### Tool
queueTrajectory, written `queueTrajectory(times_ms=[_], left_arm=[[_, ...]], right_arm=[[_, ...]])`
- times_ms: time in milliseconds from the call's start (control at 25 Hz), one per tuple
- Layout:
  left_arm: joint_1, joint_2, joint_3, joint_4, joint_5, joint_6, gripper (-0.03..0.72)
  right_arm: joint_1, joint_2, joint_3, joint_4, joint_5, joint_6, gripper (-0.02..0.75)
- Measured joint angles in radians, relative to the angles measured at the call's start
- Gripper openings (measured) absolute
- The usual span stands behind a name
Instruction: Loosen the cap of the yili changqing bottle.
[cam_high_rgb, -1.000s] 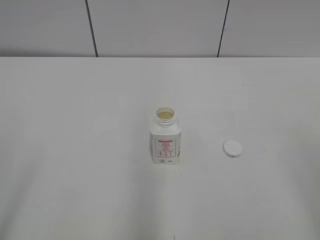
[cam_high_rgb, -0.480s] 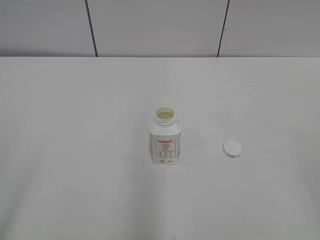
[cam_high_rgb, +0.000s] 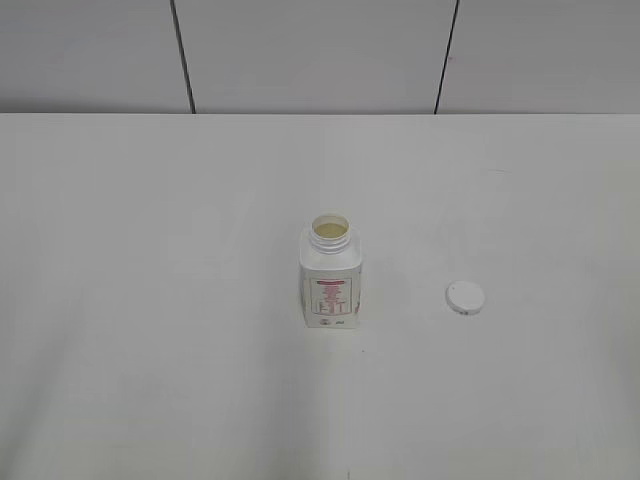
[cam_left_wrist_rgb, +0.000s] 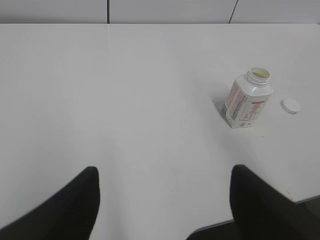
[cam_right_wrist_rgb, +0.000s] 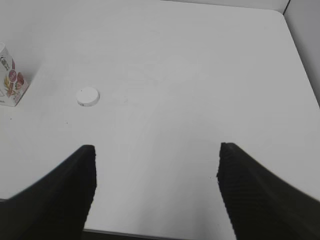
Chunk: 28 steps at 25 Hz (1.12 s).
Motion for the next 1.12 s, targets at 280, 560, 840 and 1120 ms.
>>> queueTrajectory(times_ms=[280, 560, 840, 1120], left_arm=[[0.0, 0.0, 0.0, 0.0, 0.0, 0.0, 0.496], [0.0, 0.0, 0.0, 0.0, -0.002, 0.0, 0.496], [0.0, 0.0, 0.0, 0.0, -0.003, 0.0, 0.489], [0.0, 0.0, 0.0, 0.0, -0.003, 0.0, 0.486]], right_arm=[[0.0, 0.0, 0.0, -0.003, -0.004, -0.003, 0.595], [0.0, -0.001, 0.0, 0.003, -0.008, -0.003, 0.595], [-0.007, -0.001, 0.0, 0.004, -0.008, -0.003, 0.595], [-0.122, -0.001, 0.0, 0.004, -0.009, -0.003, 0.595]])
